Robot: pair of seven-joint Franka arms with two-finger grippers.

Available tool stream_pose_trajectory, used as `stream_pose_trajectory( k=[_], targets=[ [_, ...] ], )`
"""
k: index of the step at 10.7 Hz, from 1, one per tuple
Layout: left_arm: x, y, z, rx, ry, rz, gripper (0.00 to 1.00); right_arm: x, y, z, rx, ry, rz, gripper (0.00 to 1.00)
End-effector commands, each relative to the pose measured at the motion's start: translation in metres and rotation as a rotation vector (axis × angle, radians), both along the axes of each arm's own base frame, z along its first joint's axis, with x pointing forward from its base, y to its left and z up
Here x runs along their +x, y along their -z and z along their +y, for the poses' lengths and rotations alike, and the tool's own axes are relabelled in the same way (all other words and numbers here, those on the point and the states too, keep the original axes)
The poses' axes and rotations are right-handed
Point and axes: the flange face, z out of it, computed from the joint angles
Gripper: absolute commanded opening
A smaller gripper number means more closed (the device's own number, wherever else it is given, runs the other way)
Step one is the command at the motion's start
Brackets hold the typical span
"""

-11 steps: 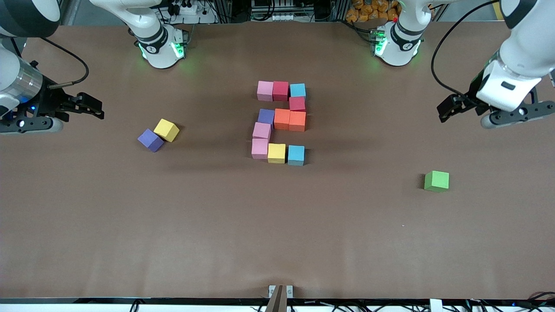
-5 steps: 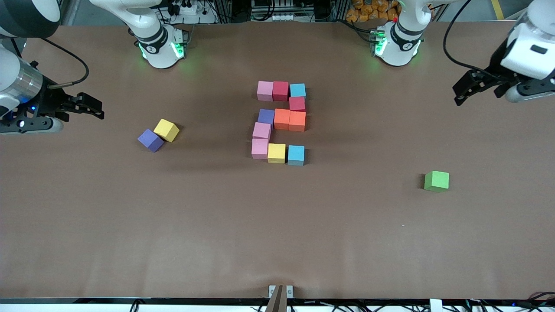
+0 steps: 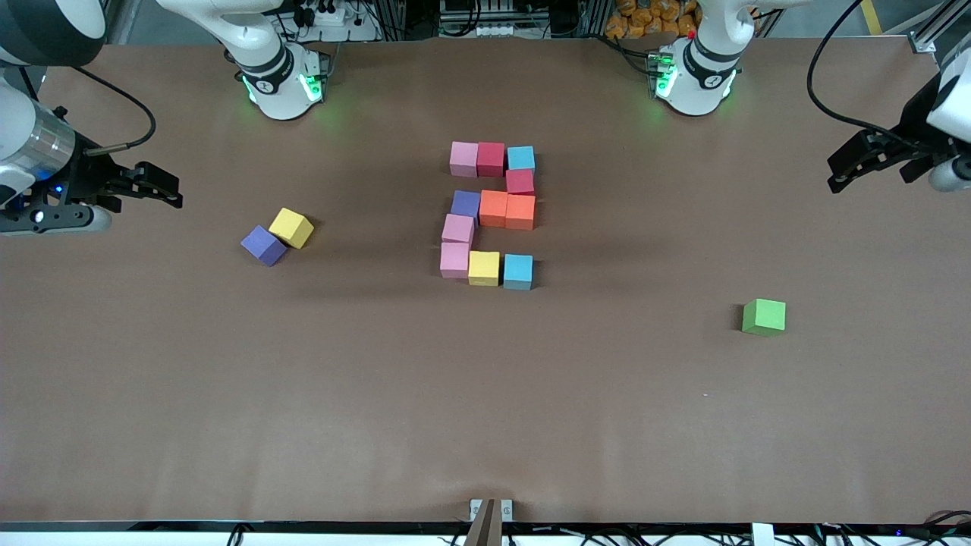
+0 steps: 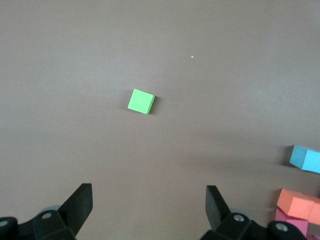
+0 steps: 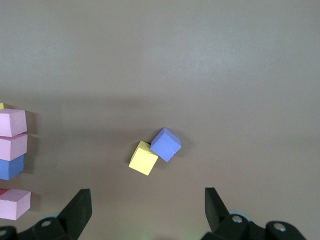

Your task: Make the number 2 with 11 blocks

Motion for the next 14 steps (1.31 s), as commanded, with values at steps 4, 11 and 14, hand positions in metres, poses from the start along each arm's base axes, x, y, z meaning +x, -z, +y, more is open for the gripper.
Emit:
stream_pose_trajectory(
  k=[4,11,14],
  targets=[
    [0.018,0.01,-0.017,-0.069,0.051,0.059,1.0,-0.01,-0.004,0.003,0.005,0.014,-0.004,1.0],
    [0.018,0.011,-0.017,-0.061,0.144,0.065,1.0,-0.009,-0.004,0.003,0.007,0.013,-0.003,1.0],
    [0.017,0.011,-0.016,-0.061,0.138,0.065,1.0,-0.01,-0.004,0.003,0.006,0.011,0.0,1.0]
  ],
)
